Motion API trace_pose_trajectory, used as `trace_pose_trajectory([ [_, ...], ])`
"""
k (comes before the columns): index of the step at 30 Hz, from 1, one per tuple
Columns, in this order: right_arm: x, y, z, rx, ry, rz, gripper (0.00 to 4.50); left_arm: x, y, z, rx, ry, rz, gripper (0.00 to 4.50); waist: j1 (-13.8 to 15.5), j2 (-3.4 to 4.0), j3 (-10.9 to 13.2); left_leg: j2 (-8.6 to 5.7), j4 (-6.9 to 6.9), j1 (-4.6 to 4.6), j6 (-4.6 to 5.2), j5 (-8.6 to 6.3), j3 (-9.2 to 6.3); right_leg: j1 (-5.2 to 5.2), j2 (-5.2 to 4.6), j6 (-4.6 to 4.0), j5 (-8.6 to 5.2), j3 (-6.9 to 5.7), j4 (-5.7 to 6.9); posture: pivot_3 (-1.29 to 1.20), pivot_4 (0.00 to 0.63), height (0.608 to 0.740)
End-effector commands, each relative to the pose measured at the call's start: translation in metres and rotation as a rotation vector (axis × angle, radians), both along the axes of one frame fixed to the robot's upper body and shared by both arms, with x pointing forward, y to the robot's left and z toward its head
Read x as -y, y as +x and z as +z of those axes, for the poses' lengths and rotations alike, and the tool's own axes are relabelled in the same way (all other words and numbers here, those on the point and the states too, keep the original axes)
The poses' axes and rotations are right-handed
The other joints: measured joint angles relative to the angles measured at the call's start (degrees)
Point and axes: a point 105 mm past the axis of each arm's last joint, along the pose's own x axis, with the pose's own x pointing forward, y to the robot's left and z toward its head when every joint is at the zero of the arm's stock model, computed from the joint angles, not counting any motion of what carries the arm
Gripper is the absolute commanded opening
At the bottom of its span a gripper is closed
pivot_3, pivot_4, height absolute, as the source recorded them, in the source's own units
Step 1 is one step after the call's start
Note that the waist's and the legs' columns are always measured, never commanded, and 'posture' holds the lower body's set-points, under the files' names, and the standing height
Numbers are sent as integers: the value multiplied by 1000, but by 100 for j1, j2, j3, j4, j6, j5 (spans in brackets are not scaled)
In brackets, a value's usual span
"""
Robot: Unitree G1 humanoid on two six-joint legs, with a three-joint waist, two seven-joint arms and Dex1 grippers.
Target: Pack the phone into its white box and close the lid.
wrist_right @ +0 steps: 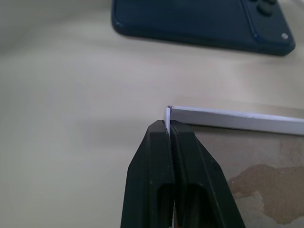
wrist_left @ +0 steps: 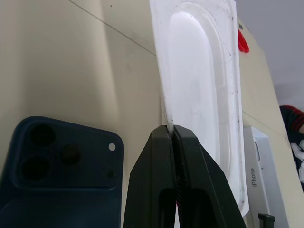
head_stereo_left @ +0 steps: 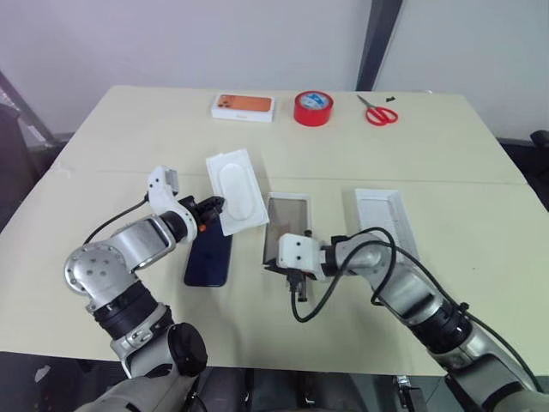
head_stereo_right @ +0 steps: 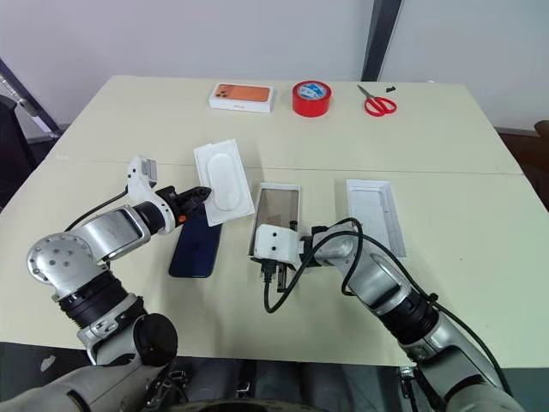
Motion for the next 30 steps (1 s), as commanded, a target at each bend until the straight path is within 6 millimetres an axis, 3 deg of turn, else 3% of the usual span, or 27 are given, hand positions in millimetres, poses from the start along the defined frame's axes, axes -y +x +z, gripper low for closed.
trace_pose_trajectory([
  [1,-12,-3,10,38,40,48,51,8,-2,6,28,11,-37,0,-4,0,0,0,0,0,0,0,0,0,0,0,0,0,0,0,150,729],
  [4,-16,-3,12,31,60,50,947,10,-2,5,22,9,-42,0,-23,0,0,0,0,0,-1,0,-1,-1,1,0,0,0,2,0,150,729],
  [6,-15,-3,14,41,65,46,1890,11,-1,5,21,7,-46,0,-19,0,0,0,0,0,-1,1,0,-1,1,0,0,0,3,0,150,729],
  [11,2,1,43,55,155,-9,4455,23,-2,7,25,12,-93,0,-3,0,0,0,0,0,-2,0,0,-1,0,0,0,0,2,0,150,729],
  [16,42,-12,68,-28,196,-42,4455,44,-10,-2,10,103,-200,0,25,0,0,-1,-2,-2,-3,-4,-1,1,-3,0,0,0,-4,0,150,729],
  [19,60,-17,64,-55,151,-59,4455,54,-13,-8,-8,137,-239,0,22,0,0,0,-2,-2,21,-19,-2,1,-4,0,0,0,-6,0,150,729],
  [22,78,-9,56,-40,90,-133,4455,62,-14,-15,-33,198,-279,0,-4,0,0,0,-3,1,27,-22,-2,0,-2,-1,0,1,0,0,150,729],
  [30,85,-1,57,-2,108,-192,4455,77,-14,-23,-69,229,-341,0,21,0,0,0,0,0,13,-13,-1,1,-2,-1,0,1,-1,0,150,729],
])
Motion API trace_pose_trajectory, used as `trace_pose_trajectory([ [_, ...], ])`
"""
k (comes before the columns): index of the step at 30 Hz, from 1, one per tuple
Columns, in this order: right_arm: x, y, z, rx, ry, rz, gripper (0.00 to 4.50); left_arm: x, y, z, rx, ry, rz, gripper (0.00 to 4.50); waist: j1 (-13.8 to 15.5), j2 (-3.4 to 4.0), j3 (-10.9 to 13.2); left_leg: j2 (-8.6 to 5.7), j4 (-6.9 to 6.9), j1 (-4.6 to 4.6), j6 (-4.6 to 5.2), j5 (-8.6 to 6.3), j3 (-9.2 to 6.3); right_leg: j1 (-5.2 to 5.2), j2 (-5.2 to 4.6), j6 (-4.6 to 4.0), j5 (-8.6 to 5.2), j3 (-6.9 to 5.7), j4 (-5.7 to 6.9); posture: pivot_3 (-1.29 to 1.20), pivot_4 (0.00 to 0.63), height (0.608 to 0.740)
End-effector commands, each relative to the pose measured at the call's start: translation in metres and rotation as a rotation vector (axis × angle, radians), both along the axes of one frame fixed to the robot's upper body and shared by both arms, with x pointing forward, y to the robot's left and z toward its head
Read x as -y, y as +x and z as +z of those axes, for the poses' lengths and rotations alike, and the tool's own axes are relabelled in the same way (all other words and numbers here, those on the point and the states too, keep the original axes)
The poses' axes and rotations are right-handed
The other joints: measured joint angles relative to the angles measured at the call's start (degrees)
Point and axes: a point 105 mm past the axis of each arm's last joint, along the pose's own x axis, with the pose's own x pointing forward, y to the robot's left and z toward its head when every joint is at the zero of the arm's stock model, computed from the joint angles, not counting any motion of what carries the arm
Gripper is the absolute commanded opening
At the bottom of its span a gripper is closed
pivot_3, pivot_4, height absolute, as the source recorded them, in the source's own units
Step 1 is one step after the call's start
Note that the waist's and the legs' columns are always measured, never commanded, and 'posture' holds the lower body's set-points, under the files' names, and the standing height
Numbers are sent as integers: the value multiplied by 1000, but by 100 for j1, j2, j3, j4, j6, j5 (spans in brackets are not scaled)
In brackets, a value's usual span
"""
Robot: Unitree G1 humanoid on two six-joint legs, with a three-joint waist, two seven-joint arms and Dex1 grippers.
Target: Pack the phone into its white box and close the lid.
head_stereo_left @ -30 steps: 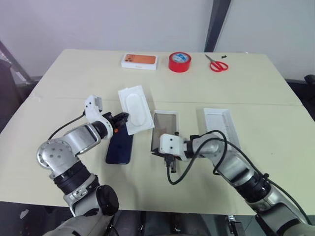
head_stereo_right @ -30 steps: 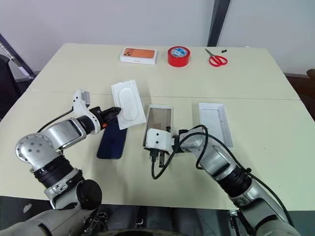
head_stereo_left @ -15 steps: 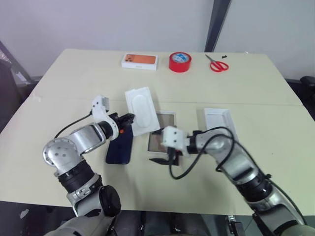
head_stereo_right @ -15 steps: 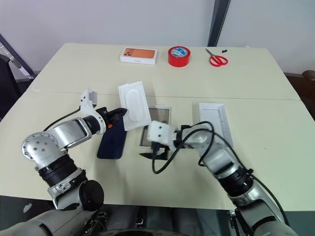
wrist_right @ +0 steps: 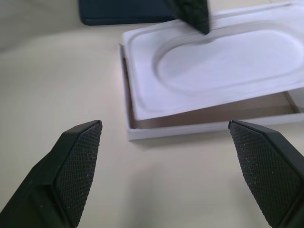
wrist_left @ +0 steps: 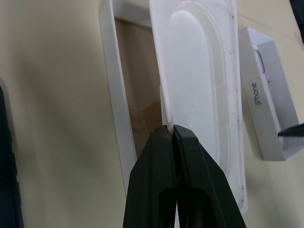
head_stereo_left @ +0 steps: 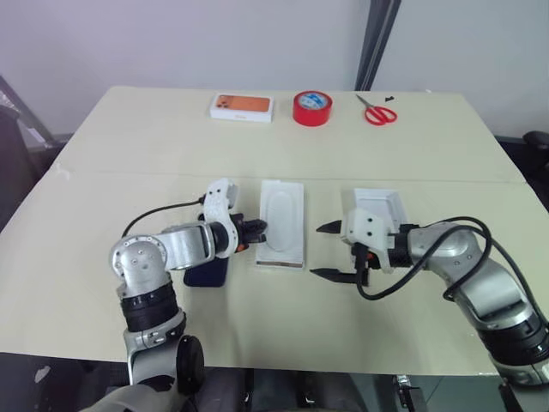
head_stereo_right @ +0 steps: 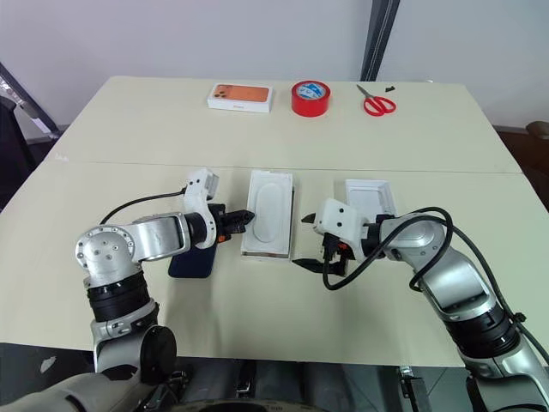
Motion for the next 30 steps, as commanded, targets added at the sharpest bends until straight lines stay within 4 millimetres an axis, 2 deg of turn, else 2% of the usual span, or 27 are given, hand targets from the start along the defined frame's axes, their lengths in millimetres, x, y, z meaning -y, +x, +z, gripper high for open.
trace_pose_trajectory([
  [1,1,2,11,61,22,-7,4455,5,0,3,12,27,-29,0,15,0,0,0,0,0,-5,3,0,0,0,0,0,0,0,0,150,729],
  [6,1,5,4,72,19,-19,4455,10,-3,1,0,8,-27,0,25,-1,0,0,1,-1,-11,6,0,1,0,0,0,0,-2,0,150,729],
  [10,1,8,2,83,16,-23,4496,12,-3,3,5,-11,-28,1376,20,-1,0,0,0,-1,-12,7,0,1,1,0,0,0,-1,0,150,729],
  [12,1,10,2,89,18,-26,4496,12,-2,7,16,-31,-24,2370,21,-1,0,0,1,-1,-12,7,0,1,1,0,0,0,-1,0,150,729],
  [16,4,25,9,111,55,-100,4496,7,2,28,72,-128,-16,4288,7,-1,0,0,2,-1,-13,8,1,1,2,0,0,0,0,0,150,729],
  [21,-3,33,27,93,162,-132,4496,-9,3,43,133,-132,-8,4288,-1,-1,1,0,2,0,-17,10,1,-1,3,0,0,0,1,0,150,729],
  [24,-9,37,32,84,183,-138,3668,-25,2,49,180,-89,4,4348,-5,-2,1,0,1,-1,-17,10,0,-1,3,0,0,0,1,0,150,729],
  [27,-20,42,32,81,179,-149,2153,-45,0,51,249,-7,27,4348,-65,0,1,0,-1,-1,-19,11,0,-3,3,0,0,0,2,0,150,729],
  [28,-25,44,31,78,175,-147,1774,-53,0,53,295,37,37,4348,-84,1,0,1,-4,0,-22,13,0,-3,3,0,0,0,3,0,150,729],
  [29,-32,45,30,75,171,-145,1134,-60,-1,54,347,78,38,4348,-100,0,1,1,-5,1,-24,14,0,-3,3,0,0,0,3,0,150,729],
  [30,-39,49,28,77,158,-156,677,-67,-3,56,422,127,38,4348,-138,2,1,1,-5,1,-26,15,-1,-4,3,-1,-1,-1,2,0,150,729],
])
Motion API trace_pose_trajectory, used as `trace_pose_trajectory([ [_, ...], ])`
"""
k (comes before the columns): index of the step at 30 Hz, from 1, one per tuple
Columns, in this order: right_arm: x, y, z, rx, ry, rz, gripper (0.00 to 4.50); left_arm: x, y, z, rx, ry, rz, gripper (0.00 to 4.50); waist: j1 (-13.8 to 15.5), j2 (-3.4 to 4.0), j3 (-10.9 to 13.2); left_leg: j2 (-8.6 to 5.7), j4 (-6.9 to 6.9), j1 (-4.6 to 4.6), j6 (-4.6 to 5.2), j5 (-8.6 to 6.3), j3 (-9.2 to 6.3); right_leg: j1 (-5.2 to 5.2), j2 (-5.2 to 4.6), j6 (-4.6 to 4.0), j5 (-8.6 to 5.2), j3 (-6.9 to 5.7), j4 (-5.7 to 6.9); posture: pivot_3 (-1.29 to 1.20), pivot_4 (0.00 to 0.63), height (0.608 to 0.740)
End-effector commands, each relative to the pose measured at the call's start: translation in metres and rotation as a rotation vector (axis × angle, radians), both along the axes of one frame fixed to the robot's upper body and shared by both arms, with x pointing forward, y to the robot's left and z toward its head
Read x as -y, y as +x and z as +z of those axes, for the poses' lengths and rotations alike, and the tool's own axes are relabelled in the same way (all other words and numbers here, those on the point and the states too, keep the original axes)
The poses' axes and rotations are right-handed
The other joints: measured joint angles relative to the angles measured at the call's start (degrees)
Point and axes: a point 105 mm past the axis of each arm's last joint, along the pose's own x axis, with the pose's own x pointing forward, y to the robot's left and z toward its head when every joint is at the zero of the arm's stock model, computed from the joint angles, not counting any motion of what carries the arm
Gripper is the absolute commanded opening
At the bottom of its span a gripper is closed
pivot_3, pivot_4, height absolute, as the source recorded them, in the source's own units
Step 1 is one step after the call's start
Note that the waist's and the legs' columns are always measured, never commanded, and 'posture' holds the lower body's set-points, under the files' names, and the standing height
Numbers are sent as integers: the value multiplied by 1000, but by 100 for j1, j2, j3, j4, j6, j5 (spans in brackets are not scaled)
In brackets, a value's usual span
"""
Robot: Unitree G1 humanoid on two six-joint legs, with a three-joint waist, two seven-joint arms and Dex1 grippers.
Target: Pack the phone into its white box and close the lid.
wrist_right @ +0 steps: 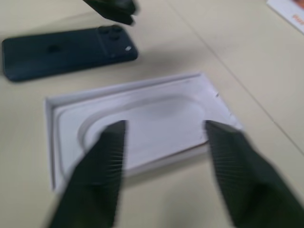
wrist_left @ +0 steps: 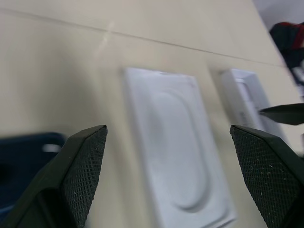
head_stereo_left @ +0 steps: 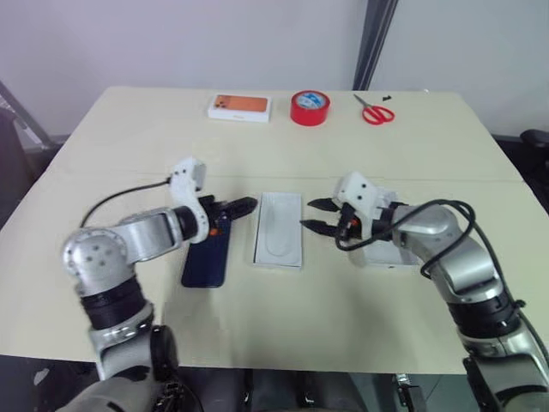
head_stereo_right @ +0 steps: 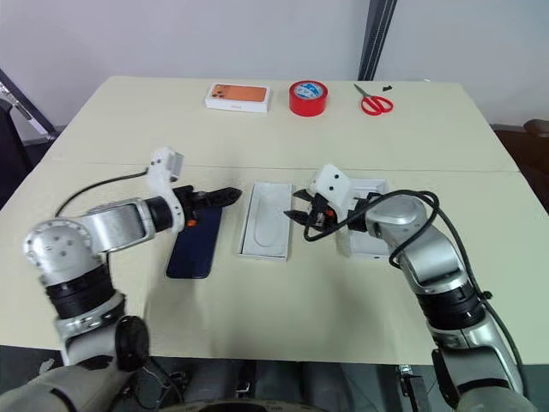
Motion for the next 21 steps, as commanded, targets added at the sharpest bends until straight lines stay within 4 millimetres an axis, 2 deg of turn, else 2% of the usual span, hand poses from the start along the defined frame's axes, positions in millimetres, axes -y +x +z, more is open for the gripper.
trace_pose_trajectory([
  [1,-21,10,2,29,-27,-25,153,-11,-5,17,249,118,-30,4348,-56,1,0,0,-6,2,-4,2,4,-2,0,-1,0,4,0,0,150,729],
  [6,-41,36,-8,63,-139,-132,63,-20,-25,5,439,261,-170,4348,-25,4,1,0,-24,2,-21,12,7,-11,-9,-12,2,5,-3,0,150,729],
  [14,-53,60,-22,100,-266,-185,63,-28,-51,-9,500,283,-306,4348,-33,2,0,-6,-72,-2,12,-4,9,-30,-25,-15,3,1,-19,0,150,729],
  [18,-58,60,-31,78,-306,-160,63,-26,-57,-11,506,278,-331,4348,-52,2,0,-4,-74,-1,12,-2,8,-35,-24,-15,4,1,-11,0,150,729],
  [21,-67,51,-38,53,-311,-99,63,-24,-60,-16,493,278,-343,4348,-61,3,0,-4,-74,-1,13,-2,8,-36,-23,-15,5,1,-8,0,150,729],
])
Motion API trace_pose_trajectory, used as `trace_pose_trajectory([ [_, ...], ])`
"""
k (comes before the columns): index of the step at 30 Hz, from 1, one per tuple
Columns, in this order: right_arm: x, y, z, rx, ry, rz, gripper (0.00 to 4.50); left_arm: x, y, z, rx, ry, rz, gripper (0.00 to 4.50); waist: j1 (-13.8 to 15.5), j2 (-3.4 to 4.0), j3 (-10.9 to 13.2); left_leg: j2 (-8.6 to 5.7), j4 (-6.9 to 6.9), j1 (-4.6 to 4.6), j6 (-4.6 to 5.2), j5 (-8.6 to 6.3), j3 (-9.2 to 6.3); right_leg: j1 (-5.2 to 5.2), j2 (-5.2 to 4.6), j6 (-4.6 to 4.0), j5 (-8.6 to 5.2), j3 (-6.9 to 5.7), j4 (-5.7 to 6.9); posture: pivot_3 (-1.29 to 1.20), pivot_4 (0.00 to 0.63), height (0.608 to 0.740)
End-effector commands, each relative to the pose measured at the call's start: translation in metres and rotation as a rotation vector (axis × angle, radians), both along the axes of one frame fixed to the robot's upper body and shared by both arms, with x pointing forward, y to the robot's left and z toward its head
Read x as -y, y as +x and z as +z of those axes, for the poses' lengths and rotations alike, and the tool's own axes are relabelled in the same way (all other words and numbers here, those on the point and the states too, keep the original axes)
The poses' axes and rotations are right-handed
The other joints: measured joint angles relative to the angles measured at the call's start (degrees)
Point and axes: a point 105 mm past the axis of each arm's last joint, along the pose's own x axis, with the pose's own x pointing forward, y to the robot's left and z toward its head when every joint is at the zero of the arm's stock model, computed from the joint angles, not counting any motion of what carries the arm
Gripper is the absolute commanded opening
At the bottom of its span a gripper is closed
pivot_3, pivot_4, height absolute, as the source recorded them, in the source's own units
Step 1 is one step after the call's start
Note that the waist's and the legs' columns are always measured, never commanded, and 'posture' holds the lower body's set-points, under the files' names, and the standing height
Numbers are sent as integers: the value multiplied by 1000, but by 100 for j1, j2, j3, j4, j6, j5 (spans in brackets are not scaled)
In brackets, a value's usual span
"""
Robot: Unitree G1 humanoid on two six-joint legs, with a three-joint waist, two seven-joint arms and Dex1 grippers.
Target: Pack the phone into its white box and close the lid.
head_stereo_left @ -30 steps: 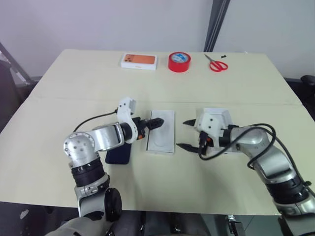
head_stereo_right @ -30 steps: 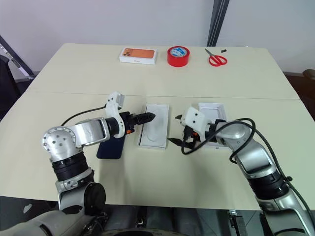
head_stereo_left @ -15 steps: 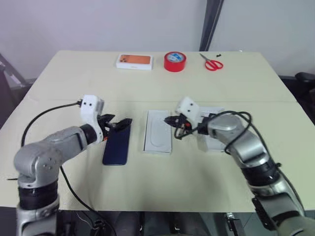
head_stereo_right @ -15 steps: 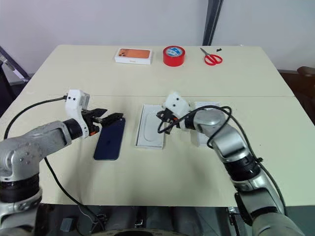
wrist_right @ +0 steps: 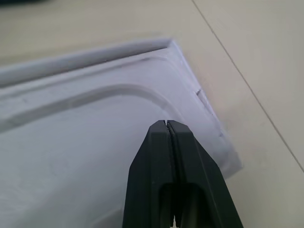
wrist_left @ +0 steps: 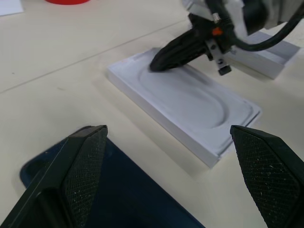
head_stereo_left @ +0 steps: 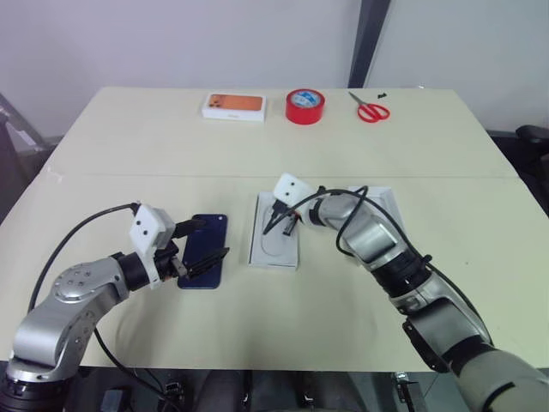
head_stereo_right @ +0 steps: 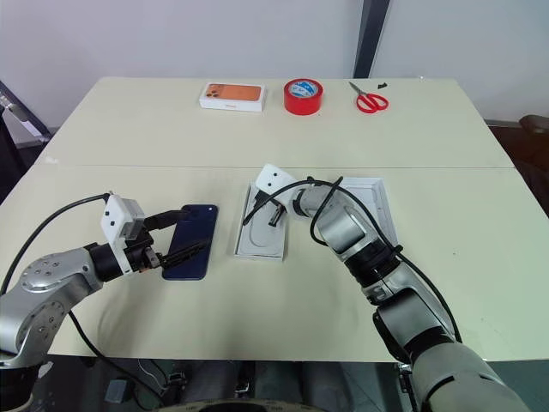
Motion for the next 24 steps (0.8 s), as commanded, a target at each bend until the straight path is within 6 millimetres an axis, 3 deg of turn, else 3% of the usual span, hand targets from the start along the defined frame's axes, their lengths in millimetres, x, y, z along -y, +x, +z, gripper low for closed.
trace_pose_trajectory([
  [1,-19,-11,6,11,6,101,63,3,-6,7,48,23,-19,4348,-2,0,0,0,0,0,0,0,0,0,0,0,0,0,0,0,150,729],
  [9,-17,-13,19,55,47,93,63,4,-8,4,34,8,-8,4348,10,0,0,0,0,0,1,0,-1,1,1,1,0,-1,1,0,150,729],
  [14,-3,-39,32,45,54,187,63,-2,-8,4,36,7,18,4348,29,0,0,0,0,-1,3,-1,-1,2,1,1,0,-1,-3,0,150,729],
  [19,8,-76,19,-30,-16,301,63,-3,-7,5,38,1,24,4348,27,0,0,1,0,1,4,-2,-3,5,1,0,0,-2,-3,0,150,729],
  [24,7,-79,2,-50,-61,302,63,2,-6,4,35,-9,10,4348,0,0,0,4,0,7,4,-2,-4,7,4,-1,0,-1,1,0,150,729],
])
